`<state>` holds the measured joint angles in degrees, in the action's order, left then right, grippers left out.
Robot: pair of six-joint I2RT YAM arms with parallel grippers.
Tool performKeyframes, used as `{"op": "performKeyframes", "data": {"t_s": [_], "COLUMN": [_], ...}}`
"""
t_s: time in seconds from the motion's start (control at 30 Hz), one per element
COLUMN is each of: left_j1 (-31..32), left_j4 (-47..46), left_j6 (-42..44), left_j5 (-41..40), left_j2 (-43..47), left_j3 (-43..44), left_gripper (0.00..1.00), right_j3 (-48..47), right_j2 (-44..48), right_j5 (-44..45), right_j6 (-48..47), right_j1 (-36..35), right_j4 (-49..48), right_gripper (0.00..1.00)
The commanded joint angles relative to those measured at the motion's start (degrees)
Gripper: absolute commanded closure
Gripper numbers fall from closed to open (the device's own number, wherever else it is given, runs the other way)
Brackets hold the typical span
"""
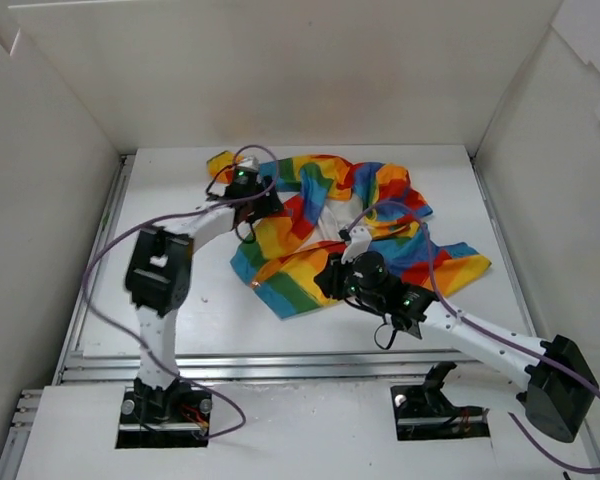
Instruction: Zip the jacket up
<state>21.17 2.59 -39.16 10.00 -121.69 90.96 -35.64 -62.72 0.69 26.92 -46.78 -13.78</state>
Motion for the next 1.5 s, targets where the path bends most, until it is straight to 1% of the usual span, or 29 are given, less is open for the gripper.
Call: {"op": "performKeyframes", "data": {"t_s": [0.0,0.03,0.07,0.1,0.13,0.17,0.2,0.23,0.3,0.37,0.4,0.43,0.47,0.6,0.63,0.73,0.83,0.87,1.0,1.07,1.13,1.17,1.23,1.27,1.3,1.33,1.37,1.47], "left_j1": [-1.83,-1.83,-1.31,-1.31,1.04,1.07,1.85,1.86,1.86,1.25,0.72,0.72,-0.59,-0.60,-0.60,-0.60,-0.60,-0.60,-0.07,0.54,1.59,1.60,2.39,3.00,3.70,3.70,3.70,4.23], "left_j4": [-13.71,-15.40,-17.42,-19.27,-18.77,-18.07,-16.58,-15.87,-15.07,-15.59,-18.56,-20.50,-22.43,-28.15,-29.56,-32.91,-36.33,-39.30,-43.63,-43.90,-44.95,-45.91,-47.23,-49.94,-51.79,-56.07,-58.03,-61.91], "left_j6": [-2.39,-4.07,-5.48,-7.06,-7.94,-8.91,-10.83,-11.98,-14.18,-17.43,-18.23,-19.89,-20.60,-22.01,-22.28,-24.38,-27.46,-29.29,-31.85,-32.38,-32.82,-33.00,-33.35,-33.44,-33.88,-34.05,-33.97,-33.18], "left_j5": [-7.33,-8.41,-9.64,-12.87,-14.55,-16.05,-15.89,-15.11,-11.95,-10.62,-10.61,-8.87,-8.51,-5.71,-4.74,-2.71,-2.62,-3.31,-7.53,-9.73,-9.74,-12.87,-14.65,-16.31,-16.94,-17.20,-16.86,-15.45], "left_j2": [21.72,29.33,33.06,36.14,41.91,44.32,46.17,49.15,51.10,53.13,53.66,54.27,54.10,50.68,48.41,43.23,39.27,38.55,35.74,35.29,34.50,34.33,33.45,33.01,31.96,31.34,30.73,30.10], "left_j3": [-17.33,-28.70,-33.69,-38.44,-45.53,-48.22,-50.77,-54.97,-58.77,-63.69,-65.45,-68.51,-69.42,-69.25,-69.07,-68.64,-69.68,-70.12,-71.18,-70.92,-71.09,-71.36,-72.32,-72.67,-73.63,-74.17,-74.43,-74.87], "left_gripper": [0.43,0.51,0.54,0.56,0.69,0.75,0.78,0.78,0.77,0.70,0.67,0.62,0.60,0.55,0.53,0.53,0.53,0.53,0.60,0.61,0.61,0.61,0.61,0.62,0.66,0.68,0.70,0.83], "right_j3": [-2.16,-1.63,-1.54,-1.63,-1.89,-1.80,-1.63,-1.63,-1.80,-1.63,-1.54,-1.28,-1.10,-0.22,-0.05,0.31,0.39,0.39,0.13,0.13,0.22,0.48,0.74,0.92,1.09,1.01,1.01,0.92], "right_j2": [-0.21,-0.56,-0.82,-1.17,-1.79,-1.88,-1.97,-1.97,-1.53,-1.27,-0.74,-0.39,-0.13,1.28,1.63,2.51,3.04,3.04,3.39,3.66,4.27,4.45,4.80,4.80,4.80,4.71,4.45,3.66], "right_j5": [-0.33,-1.90,-2.61,-2.80,-3.67,-3.68,-3.76,-4.20,-4.29,-4.47,-4.55,-4.73,-4.73,-4.12,-3.77,-2.89,-2.45,-2.45,-2.27,-2.10,-1.74,-1.66,-1.22,-1.13,-1.21,-1.22,-1.22,-1.22], "right_j6": [-0.20,0.06,0.24,0.24,0.24,0.42,0.16,0.15,-0.02,0.06,0.07,0.24,0.50,1.03,1.03,1.30,1.30,1.30,1.21,1.03,1.03,1.03,1.12,1.21,1.30,1.56,1.65,1.74], "right_j1": [0.55,0.55,0.47,0.73,0.47,0.47,0.29,0.20,-0.14,-0.06,-0.23,-0.32,-0.50,-1.03,-1.20,-1.73,-2.08,-2.17,-2.87,-2.87,-2.96,-2.87,-2.96,-2.96,-2.96,-2.96,-3.05,-3.40], "right_j4": [-4.85,-5.98,-6.08,-6.08,-5.65,-5.64,-5.99,-6.08,-5.91,-5.73,-5.64,-5.38,-5.29,-4.41,-4.24,-4.15,-4.24,-4.32,-4.24,-3.97,-3.71,-3.62,-3.45,-3.53,-3.71,-3.71,-3.62,-3.71], "right_gripper": [0.75,0.79,0.93,0.98,1.00,1.00,1.00,1.00,1.00,1.00,1.00,1.00,1.00,1.00,1.00,1.00,1.00,1.00,1.00,1.00,1.00,1.00,1.00,1.00,1.00,1.00,1.00,1.00]}}
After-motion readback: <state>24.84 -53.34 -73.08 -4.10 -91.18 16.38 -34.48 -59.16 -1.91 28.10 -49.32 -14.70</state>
